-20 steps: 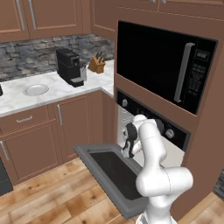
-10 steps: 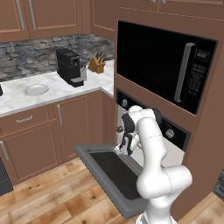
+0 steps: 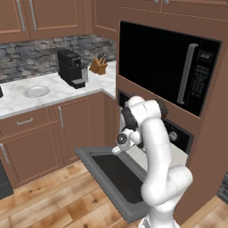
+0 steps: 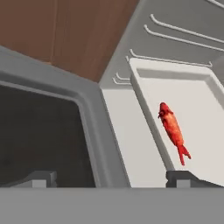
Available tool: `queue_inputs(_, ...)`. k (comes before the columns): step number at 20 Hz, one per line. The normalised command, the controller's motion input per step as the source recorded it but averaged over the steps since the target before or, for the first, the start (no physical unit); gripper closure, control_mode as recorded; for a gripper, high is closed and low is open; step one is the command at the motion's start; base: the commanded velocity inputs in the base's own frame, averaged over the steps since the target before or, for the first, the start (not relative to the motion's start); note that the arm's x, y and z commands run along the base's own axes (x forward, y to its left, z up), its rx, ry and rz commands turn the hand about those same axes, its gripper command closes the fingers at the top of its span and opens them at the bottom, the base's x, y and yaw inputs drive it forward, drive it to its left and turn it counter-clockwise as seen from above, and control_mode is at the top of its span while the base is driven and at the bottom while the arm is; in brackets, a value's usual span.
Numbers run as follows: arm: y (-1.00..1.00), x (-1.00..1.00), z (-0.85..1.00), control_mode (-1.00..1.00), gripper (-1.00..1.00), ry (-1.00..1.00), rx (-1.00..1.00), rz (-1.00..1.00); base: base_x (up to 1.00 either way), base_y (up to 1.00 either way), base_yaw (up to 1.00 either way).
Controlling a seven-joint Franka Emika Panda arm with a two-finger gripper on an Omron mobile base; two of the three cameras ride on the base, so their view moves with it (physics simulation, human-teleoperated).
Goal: Place the fish on the rack of the oven, and slide the rack back inside. Close the oven door.
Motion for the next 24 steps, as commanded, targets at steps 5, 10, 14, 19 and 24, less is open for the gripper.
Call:
queue_inputs(5,0.36,-1.00,0.90,-1.00,-1.00,-0.65,0.00,0.00,0.00,0.00,0.00)
queue_inputs(10,0.56,-0.86,0.90,-1.00,-1.00,-0.31,0.00,0.00,0.00,0.00,0.00)
queue_inputs(14,0.66,-0.64,1.00,-1.00,-1.00,-0.01,0.00,0.00,0.00,0.00,0.00)
queue_inputs(19,0.61,-0.34,0.95,-1.00,-1.00,0.02,0.00,0.00,0.00,0.00,0.00)
queue_inputs(24,0.82,-0.20,0.48,-1.00,-1.00,0.13,-0.06,0.00,0.00,0.00,0.00)
